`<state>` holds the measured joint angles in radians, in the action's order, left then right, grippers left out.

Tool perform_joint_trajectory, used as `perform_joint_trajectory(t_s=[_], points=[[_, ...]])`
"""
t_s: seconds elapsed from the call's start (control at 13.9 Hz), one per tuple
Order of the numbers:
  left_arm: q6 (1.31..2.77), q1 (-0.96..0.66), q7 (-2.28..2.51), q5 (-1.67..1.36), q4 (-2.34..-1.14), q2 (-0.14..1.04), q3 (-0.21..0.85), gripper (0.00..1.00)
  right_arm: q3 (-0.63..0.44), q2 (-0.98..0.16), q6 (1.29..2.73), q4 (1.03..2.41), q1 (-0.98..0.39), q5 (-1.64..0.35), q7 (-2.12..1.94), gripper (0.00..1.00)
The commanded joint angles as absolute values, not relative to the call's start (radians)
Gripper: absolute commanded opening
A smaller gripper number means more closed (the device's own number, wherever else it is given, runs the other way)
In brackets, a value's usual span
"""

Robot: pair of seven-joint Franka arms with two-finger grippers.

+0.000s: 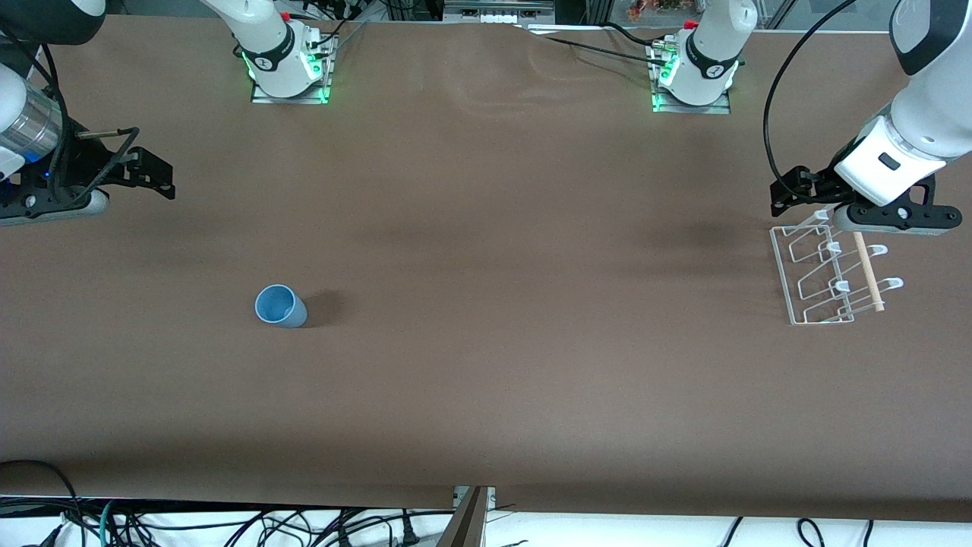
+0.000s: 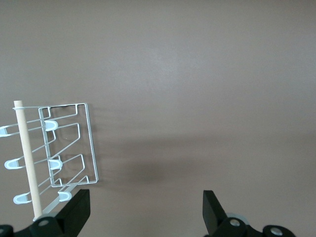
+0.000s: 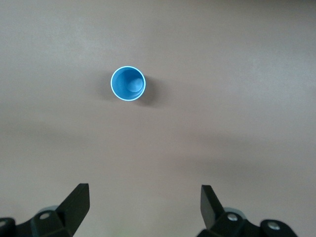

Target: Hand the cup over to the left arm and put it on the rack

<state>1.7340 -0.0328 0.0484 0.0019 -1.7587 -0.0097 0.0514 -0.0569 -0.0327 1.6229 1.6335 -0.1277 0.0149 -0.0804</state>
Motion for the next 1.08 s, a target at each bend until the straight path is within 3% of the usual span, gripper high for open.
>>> perform_joint_trajectory(t_s=[0.0, 1.0], points=[[1.723, -0.038, 0.057, 0.023, -1.769, -0.031, 0.051, 1.0, -0.051, -0.028, 1.626, 1.634, -0.118, 0.023, -0.084, 0.99], [1.723, -0.038, 0.058, 0.023, -1.769, -0.031, 0.052, 1.0, -0.051, -0.034, 1.617, 1.634, -0.118, 0.014, -0.083, 0.99]])
